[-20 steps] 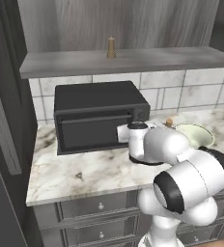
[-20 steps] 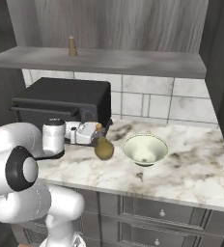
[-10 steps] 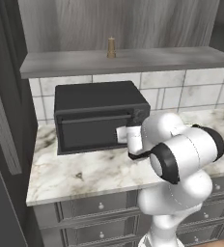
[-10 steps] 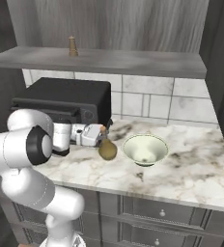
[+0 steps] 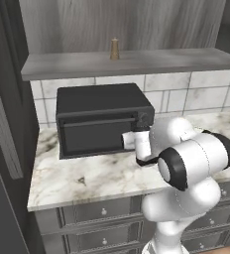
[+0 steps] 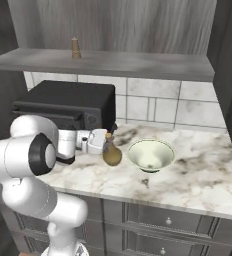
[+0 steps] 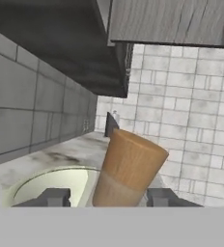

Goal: Retrieve the bottle and the shaker from the cabinet and place them next to the mixing bowl on the counter. Then add garlic from the fridge to the mixing bowl.

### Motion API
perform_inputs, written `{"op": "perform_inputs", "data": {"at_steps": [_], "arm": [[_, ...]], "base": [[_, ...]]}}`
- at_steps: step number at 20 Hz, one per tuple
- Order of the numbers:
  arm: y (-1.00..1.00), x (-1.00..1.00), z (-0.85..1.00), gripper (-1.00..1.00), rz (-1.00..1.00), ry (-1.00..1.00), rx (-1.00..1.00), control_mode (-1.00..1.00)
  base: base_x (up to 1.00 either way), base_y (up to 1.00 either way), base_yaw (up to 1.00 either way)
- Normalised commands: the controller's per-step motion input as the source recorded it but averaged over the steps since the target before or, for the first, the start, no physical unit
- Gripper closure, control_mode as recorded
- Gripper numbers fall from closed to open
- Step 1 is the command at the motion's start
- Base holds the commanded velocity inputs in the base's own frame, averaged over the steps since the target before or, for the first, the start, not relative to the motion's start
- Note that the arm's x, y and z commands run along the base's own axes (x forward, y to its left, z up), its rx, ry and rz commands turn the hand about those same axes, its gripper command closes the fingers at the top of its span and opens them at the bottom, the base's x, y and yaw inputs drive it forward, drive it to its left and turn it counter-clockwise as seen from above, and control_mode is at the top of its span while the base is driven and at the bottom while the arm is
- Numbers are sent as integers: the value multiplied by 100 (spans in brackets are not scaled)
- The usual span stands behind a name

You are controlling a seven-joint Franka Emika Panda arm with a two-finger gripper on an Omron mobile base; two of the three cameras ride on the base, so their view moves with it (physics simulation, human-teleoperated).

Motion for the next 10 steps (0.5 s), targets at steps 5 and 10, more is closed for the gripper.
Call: {"op": "perform_inputs", "data": {"at_steps": [5,10], "arm": [[-6,58,-1,-100,5,-1,9,-100],[0,83,0,-100,14,-4,11,-100]], "base": [[0,0,0],[0,0,0]]}}
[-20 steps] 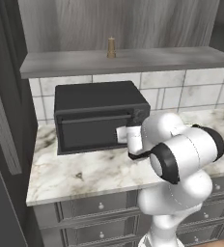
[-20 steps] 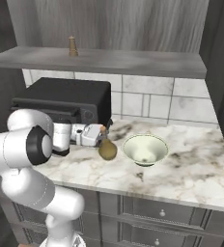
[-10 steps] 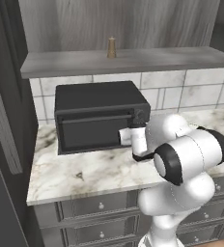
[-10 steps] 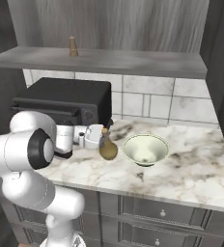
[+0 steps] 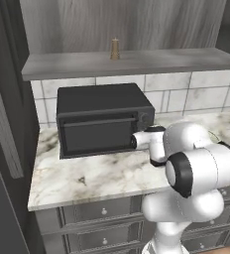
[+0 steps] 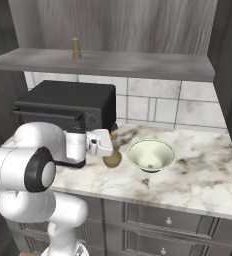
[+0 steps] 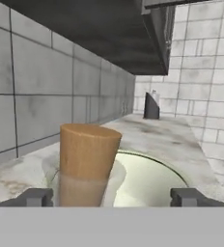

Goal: Retrieve the bottle and the shaker from the cabinet and place them next to the mixing bowl on the counter. Then add garlic from the fridge to the mixing bowl.

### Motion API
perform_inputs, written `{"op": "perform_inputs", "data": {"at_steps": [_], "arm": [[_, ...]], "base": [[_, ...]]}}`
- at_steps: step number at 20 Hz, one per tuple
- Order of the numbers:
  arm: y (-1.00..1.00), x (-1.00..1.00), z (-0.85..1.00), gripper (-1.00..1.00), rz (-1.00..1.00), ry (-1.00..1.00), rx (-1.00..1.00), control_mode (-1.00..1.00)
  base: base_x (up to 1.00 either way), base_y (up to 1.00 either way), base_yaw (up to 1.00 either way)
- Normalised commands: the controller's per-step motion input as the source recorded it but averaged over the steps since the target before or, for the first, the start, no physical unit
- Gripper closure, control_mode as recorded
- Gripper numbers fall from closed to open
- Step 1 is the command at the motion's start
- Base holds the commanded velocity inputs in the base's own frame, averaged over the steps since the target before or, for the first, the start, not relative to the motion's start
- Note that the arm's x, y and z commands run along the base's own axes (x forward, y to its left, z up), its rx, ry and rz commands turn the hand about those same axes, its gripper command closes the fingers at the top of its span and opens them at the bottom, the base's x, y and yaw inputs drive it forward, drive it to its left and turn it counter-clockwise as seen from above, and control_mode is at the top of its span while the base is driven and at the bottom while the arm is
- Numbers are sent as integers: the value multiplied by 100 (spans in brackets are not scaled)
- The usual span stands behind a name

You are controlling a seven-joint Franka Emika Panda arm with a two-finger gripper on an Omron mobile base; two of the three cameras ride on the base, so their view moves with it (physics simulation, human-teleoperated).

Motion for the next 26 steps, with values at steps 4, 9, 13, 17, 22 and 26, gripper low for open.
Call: {"op": "perform_inputs", "data": {"at_steps": [4,9,13,17,22,26], "arm": [[27,48,1,-100,26,-18,14,-100],[95,26,4,-100,41,-14,7,-100],[78,10,32,-100,46,-1,5,-100],[-15,-46,91,-100,35,1,11,-100],[-62,-68,99,-100,20,8,12,-100],[-47,-50,100,-100,6,35,9,-100]], "base": [[0,0,0],[0,0,0],[0,0,0],[0,0,0],[0,0,0],[0,0,0]]}}
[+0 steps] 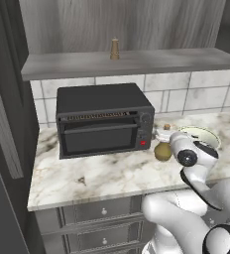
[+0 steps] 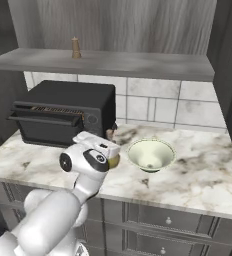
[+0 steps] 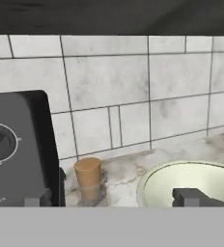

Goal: Retrieve the bottle and the shaker from the cabinet and place them next to the mixing bowl on the counter. Then add garlic from the fridge to the mixing bowl.

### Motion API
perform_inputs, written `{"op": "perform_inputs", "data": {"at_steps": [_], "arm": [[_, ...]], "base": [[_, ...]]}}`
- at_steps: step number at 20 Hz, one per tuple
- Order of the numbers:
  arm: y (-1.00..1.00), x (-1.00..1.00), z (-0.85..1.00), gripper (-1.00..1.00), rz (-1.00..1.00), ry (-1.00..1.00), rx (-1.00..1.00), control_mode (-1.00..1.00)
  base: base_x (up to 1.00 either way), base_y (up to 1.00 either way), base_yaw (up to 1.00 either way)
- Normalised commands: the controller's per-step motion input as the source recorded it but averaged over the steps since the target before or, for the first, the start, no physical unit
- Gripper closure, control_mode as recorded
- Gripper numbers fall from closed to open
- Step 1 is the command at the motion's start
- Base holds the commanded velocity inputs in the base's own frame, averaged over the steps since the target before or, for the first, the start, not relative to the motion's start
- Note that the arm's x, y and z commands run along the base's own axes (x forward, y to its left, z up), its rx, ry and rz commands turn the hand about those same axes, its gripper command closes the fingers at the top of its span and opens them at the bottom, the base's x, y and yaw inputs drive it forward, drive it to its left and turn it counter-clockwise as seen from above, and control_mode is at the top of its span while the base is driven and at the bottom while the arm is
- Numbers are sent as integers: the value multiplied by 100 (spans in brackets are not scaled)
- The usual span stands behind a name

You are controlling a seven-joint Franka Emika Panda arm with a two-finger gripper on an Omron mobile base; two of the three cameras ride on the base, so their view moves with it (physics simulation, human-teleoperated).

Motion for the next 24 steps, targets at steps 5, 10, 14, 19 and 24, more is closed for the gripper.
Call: {"op": "perform_inputs", "data": {"at_steps": [5,10,14,19,24], "arm": [[-14,-29,100,-100,5,41,10,-100],[15,-22,100,-100,12,51,3,-100],[27,0,100,-100,17,50,0,-100],[0,-14,100,-100,14,10,0,-100],[0,-47,100,-100,1,0,0,-100]], "base": [[0,0,0],[0,0,0],[0,0,0],[0,0,0],[0,0,0]]}}
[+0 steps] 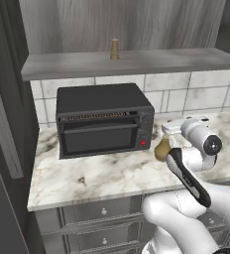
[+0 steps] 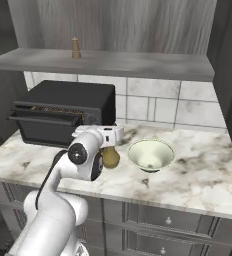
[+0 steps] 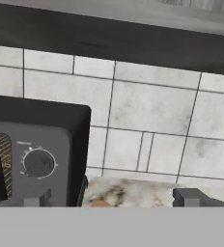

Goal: Retrieve the bottle and the shaker from the cabinet and place them next to the mixing bowl on the counter. Then add garlic from the fridge to the mixing bowl.

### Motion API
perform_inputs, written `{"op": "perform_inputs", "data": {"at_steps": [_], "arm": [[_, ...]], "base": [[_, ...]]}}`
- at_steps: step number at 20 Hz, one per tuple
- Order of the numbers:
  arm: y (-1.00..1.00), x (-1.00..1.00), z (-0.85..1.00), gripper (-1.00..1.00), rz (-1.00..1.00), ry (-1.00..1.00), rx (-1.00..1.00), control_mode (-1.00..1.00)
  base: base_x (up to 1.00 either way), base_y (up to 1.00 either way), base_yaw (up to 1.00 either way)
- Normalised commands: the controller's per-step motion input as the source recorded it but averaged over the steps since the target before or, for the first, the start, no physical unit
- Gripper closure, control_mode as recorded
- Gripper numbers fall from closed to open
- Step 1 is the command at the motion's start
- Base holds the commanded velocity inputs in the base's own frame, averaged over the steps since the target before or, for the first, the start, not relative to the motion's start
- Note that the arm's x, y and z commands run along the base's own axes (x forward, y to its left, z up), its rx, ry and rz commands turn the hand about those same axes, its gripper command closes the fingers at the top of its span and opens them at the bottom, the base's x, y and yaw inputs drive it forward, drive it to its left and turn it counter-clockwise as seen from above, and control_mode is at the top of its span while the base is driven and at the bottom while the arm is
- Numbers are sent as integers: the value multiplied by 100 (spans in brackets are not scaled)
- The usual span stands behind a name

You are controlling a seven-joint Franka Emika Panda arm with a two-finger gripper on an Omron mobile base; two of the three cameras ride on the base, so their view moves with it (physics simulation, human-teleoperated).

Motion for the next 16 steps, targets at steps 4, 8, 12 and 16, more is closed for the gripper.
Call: {"op": "perform_inputs", "data": {"at_steps": [4,8,12,16], "arm": [[10,-43,100,-100,12,21,-1,-100],[40,-27,100,-100,19,35,-10,-100],[39,-15,100,-100,9,15,-11,-100],[54,0,100,-100,0,5,-8,-100]], "base": [[0,0,0],[0,0,0],[0,0,0],[0,0,0]]}}
